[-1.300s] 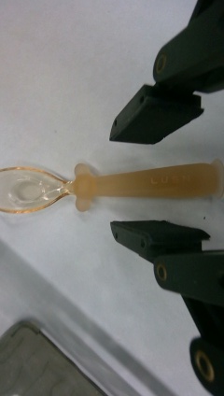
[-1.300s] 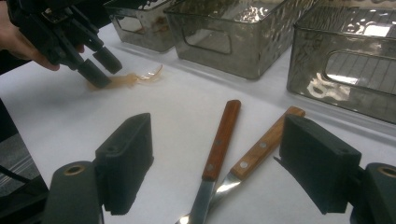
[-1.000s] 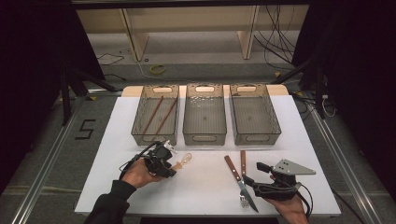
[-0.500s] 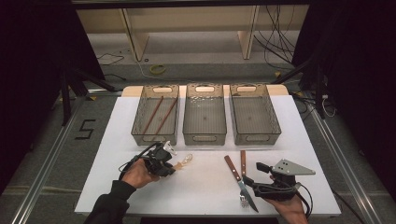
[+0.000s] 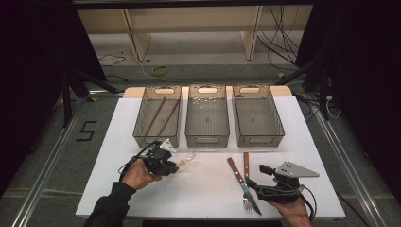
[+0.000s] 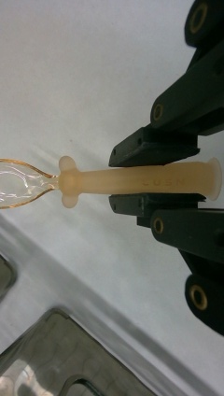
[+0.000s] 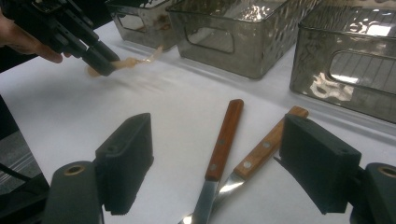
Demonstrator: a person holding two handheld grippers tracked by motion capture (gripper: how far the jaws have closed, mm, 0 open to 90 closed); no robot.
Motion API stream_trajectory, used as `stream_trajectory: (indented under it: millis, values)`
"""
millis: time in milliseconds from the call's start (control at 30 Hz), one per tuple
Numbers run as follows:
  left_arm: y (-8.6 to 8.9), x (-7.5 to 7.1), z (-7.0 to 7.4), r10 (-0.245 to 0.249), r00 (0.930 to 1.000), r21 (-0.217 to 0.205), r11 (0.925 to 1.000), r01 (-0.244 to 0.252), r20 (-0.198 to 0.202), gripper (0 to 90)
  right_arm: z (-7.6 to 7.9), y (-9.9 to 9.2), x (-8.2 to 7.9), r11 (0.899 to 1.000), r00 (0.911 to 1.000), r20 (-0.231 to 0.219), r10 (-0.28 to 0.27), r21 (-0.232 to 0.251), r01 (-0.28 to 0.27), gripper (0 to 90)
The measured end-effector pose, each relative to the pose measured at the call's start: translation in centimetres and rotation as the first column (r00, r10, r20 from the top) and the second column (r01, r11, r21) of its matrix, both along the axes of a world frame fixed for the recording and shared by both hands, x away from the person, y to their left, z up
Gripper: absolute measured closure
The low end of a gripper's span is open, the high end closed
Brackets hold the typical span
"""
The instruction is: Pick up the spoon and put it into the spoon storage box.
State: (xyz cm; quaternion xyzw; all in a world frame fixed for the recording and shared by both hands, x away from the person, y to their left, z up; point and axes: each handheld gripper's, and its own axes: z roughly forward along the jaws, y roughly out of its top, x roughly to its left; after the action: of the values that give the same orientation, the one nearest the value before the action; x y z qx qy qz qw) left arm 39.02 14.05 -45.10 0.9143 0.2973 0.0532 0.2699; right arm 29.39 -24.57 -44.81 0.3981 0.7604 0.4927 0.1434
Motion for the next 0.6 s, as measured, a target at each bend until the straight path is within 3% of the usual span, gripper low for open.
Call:
stream_trajectory:
  millis: [300,600]
  values:
    - [0.0,-0.1,1.2,0.007,0.9997,-0.079,0.9969,-0.006,0.023,75.7,0.0,0.0,0.0,1.0,1.0,-0.002,-0.002,0.001,0.002,26.6]
    - [-0.1,0.2,2.8,0.017,0.9987,-0.158,0.9875,-0.009,0.049,75.6,0.0,0.0,0.0,1.0,1.0,-0.004,-0.005,0.003,0.005,26.6]
